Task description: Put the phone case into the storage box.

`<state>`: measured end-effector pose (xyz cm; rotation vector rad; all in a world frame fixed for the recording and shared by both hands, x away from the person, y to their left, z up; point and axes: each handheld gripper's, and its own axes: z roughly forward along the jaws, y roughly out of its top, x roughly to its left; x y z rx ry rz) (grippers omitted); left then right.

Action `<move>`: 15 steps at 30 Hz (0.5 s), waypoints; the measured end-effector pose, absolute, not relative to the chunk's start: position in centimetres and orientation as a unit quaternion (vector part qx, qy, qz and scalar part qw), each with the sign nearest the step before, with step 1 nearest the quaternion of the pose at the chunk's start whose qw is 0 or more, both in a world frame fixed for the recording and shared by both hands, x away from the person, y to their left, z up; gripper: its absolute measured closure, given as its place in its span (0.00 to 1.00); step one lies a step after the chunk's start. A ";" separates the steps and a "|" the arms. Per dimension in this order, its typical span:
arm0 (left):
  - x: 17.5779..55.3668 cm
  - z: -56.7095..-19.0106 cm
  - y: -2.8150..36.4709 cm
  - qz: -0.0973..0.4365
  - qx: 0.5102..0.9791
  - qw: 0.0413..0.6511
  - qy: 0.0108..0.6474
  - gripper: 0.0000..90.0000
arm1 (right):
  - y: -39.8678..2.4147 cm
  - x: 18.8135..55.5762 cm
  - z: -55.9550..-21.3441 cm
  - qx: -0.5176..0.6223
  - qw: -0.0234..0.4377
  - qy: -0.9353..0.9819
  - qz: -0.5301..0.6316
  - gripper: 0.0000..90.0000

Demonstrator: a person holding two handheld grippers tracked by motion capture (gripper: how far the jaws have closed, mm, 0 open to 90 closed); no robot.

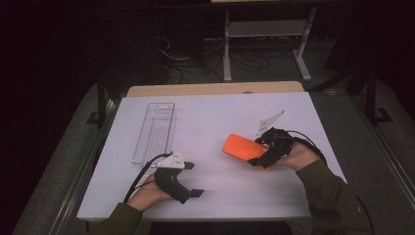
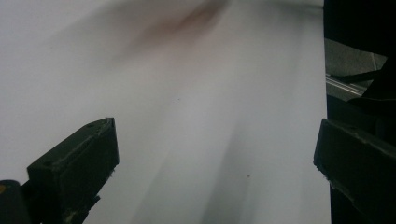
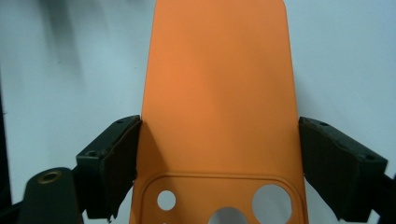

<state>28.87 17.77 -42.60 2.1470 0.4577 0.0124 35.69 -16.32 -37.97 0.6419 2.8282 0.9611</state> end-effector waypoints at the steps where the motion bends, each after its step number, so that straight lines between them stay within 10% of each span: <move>1: 28.9 -42.5 17.8 0.005 0.871 0.455 0.184 0.00 | -16.2 35.6 -38.0 0.198 0.041 0.926 0.318 0.17; 15: 29.9 -39.7 18.0 0.002 0.878 0.448 0.170 0.00 | -16.1 35.6 -38.0 0.175 0.035 0.930 0.320 0.17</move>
